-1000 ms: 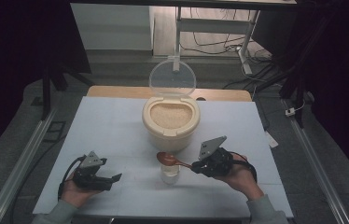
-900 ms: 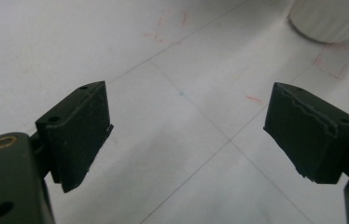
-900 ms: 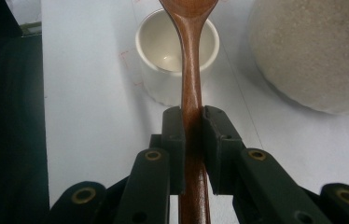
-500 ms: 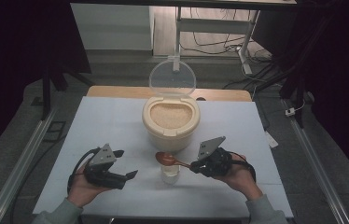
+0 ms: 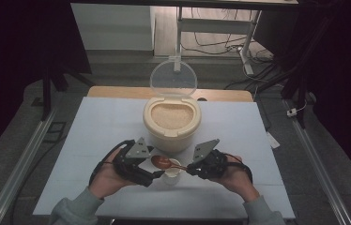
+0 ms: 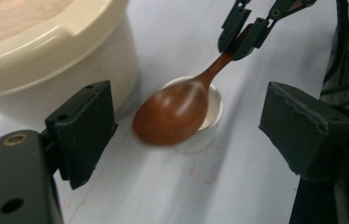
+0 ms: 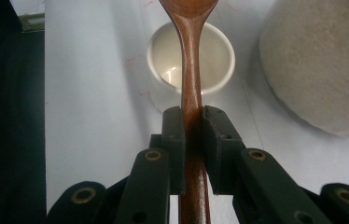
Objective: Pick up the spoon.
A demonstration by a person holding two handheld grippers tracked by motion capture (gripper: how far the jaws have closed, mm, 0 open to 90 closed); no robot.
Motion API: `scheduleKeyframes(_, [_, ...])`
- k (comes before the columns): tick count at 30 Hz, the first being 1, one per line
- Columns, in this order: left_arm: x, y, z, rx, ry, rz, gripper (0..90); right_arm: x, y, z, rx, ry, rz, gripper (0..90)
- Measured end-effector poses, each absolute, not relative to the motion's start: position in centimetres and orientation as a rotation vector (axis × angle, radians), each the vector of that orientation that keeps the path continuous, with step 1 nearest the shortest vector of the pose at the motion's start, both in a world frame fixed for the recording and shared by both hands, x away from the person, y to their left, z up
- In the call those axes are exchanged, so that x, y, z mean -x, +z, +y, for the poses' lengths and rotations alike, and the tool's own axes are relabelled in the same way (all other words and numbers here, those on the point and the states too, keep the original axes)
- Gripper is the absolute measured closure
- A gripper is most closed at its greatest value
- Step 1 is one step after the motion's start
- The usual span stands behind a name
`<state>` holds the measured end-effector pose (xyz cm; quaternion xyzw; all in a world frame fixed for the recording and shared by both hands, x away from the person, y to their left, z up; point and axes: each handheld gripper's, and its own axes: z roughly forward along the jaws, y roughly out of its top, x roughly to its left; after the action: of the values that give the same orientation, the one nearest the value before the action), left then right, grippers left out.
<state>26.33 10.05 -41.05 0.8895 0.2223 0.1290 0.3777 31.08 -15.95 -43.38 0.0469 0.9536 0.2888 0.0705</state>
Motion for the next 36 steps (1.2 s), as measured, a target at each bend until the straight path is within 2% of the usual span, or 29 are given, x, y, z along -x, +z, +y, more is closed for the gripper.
scheduleKeyframes(7, [-27.5, -41.1, 7.3, -2.378, 0.299, 0.490, 26.5, -30.5, -43.2, -14.7, -0.087, 0.855, 2.860, 78.9])
scheduleKeyframes(14, [-28.1, -41.4, 6.2, -2.456, 0.235, 0.440, 33.5, -30.1, -43.0, -13.8, -0.044, 0.862, 2.848, 78.9])
scheduleKeyframes(20, [-28.6, -42.0, 5.8, -2.521, 0.170, 0.424, 40.5, -29.8, -43.0, -13.1, -0.006, 0.859, 2.839, 78.9])
scheduleKeyframes(36, [-29.2, -43.1, 5.8, -2.611, 0.102, 0.395, 60.8, -29.2, -42.7, -12.5, 0.091, 0.847, 2.800, 78.9])
